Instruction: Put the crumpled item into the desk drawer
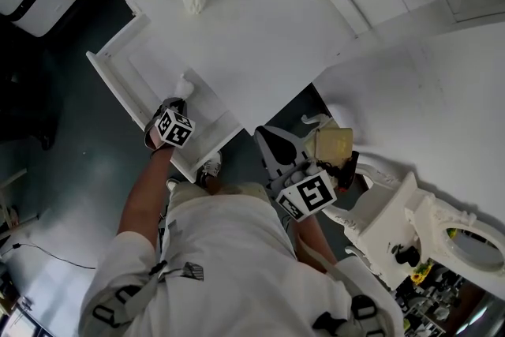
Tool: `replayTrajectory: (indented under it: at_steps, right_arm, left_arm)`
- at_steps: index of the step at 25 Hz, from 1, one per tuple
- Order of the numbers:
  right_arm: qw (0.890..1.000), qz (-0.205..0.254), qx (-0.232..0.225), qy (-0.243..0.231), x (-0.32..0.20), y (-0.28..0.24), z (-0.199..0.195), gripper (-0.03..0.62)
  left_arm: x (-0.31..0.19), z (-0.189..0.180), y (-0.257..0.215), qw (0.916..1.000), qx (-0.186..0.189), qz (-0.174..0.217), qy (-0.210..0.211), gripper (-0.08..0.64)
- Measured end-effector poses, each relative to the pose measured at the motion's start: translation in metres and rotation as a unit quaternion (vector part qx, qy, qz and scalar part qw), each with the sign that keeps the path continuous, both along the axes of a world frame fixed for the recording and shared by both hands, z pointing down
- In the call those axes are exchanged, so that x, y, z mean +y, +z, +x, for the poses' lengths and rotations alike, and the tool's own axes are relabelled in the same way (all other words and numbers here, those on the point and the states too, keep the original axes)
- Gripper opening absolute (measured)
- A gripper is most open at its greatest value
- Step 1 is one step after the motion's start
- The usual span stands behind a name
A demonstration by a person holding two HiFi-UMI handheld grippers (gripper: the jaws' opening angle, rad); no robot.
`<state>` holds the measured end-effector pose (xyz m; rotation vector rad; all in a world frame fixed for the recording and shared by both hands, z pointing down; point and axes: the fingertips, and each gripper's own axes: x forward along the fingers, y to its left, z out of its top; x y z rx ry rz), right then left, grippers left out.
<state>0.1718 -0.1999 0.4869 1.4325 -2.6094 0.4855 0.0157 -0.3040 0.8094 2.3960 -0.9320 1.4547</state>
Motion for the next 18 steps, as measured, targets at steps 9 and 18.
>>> replayTrajectory:
  at_steps: [9,18]
  right_arm:
    - [1.000,-0.001,0.006,0.005,0.006,0.002,0.005,0.011]
    - [1.000,0.005,0.004,0.005,0.016,-0.001,0.003,0.011]
  left_arm:
    - [0.008,0.010,0.016,0.9992,-0.023,-0.016,0.029,0.021]
    - [0.020,0.014,0.018,0.9986,0.000,-0.052,0.006,0.030]
